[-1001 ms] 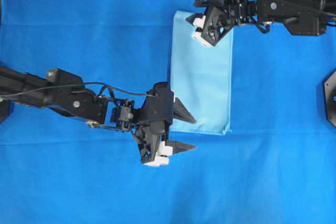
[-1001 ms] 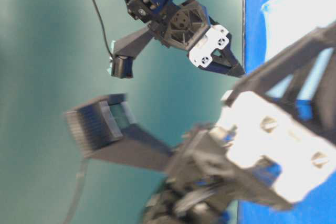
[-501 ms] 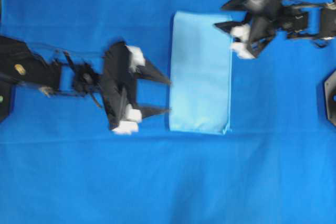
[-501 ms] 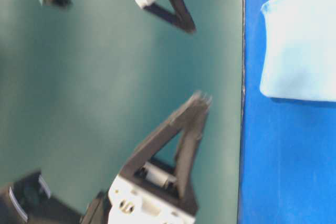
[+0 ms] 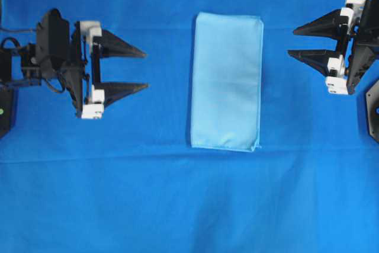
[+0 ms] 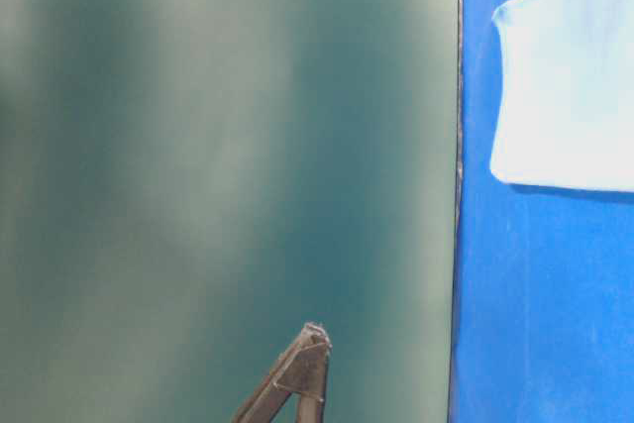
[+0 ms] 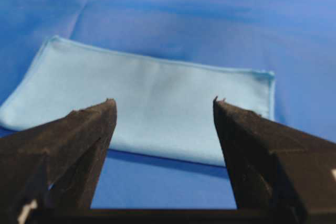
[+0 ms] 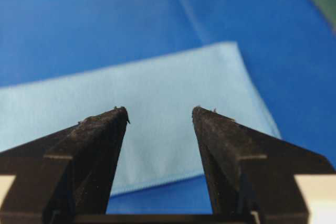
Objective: Fold the light blue towel.
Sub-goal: 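Retract both grippers away from the towel to the sides, then move both grippers to the far corners of the folded strip and grasp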
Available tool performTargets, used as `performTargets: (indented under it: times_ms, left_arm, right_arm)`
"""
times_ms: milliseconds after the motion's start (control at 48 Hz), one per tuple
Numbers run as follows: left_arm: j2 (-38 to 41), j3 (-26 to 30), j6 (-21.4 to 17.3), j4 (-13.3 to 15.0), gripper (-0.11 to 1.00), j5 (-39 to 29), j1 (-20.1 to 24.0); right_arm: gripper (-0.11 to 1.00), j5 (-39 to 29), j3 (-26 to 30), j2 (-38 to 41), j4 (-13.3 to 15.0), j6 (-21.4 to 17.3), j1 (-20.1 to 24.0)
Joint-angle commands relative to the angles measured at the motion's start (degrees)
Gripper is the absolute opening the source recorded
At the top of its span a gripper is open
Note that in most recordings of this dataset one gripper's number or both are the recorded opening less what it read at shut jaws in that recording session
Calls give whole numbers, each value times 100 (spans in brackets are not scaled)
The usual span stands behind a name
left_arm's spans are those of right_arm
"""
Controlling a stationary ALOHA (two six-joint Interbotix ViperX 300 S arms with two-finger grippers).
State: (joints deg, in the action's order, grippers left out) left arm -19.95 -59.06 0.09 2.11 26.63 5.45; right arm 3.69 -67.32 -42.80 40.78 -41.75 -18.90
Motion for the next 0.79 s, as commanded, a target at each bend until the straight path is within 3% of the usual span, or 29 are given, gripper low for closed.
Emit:
performTargets:
  times_ms: [0, 417, 772]
  left_arm:
    - [-9, 97, 0, -18, 71, 62, 35]
    - [510, 571, -9, -18, 71, 62, 88]
    - [1890, 1573, -35, -18, 71, -123, 914]
  right_arm:
    - [58, 88, 53, 105, -35, -9, 9]
    - [58, 26, 272, 448, -35, 0, -53]
    - [59, -272, 967, 1916, 220, 88, -967]
